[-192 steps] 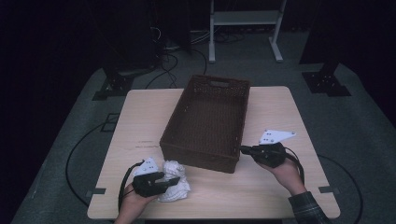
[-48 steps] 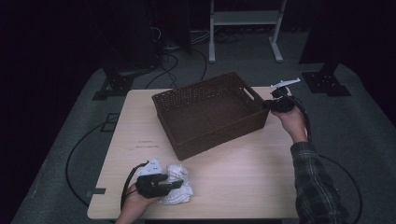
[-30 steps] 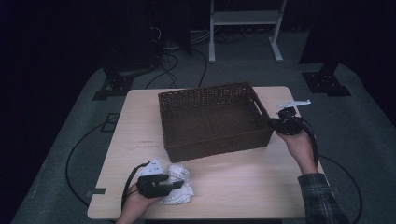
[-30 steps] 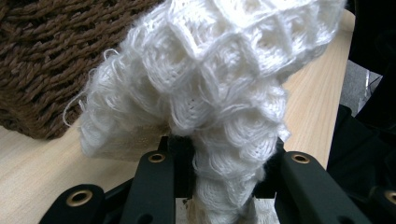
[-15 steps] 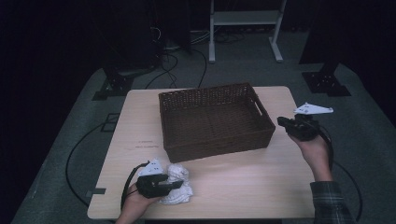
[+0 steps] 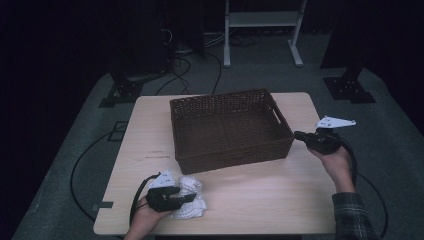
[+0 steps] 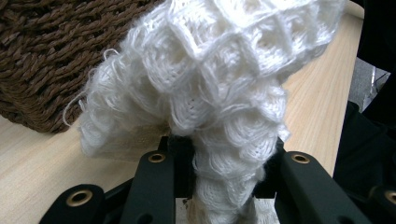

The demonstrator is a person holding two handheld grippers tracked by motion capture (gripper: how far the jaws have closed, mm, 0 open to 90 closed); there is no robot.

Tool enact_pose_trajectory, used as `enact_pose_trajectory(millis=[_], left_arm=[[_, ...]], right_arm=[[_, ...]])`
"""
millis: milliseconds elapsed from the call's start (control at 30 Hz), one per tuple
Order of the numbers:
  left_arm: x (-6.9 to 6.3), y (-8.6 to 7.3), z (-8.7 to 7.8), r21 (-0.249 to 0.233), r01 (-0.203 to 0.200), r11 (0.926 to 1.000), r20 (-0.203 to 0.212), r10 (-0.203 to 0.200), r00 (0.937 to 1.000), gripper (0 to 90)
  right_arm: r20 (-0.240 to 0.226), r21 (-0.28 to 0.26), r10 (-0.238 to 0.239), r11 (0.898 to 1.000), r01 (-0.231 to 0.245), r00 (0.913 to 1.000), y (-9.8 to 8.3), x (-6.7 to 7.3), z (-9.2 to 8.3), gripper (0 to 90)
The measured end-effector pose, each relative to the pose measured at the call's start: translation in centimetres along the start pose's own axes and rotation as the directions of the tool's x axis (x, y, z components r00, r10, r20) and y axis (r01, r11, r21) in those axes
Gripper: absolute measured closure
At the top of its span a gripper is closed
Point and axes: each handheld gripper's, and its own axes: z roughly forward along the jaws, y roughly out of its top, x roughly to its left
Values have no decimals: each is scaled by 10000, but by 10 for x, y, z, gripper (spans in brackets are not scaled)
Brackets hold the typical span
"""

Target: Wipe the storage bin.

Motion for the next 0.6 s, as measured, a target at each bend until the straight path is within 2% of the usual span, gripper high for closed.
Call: enact_pose_trajectory(millis=[133, 467, 600], left_arm=[[1, 0, 0, 0, 18, 10000, -6, -18, 10000, 672], [0, 0, 0, 93, -14, 10000, -21, 14, 10000, 672], [1, 0, 0, 132, -8, 9999, 3, 8, 10000, 672]], right_arm=[[-193, -65, -107, 9999, 106, 9998, -1, 1, -2, 894], [-1093, 105, -299, 9995, 312, 9936, -6, 15, -8, 892], [-1174, 115, -435, 9989, 452, 9921, -7, 23, -10, 892]])
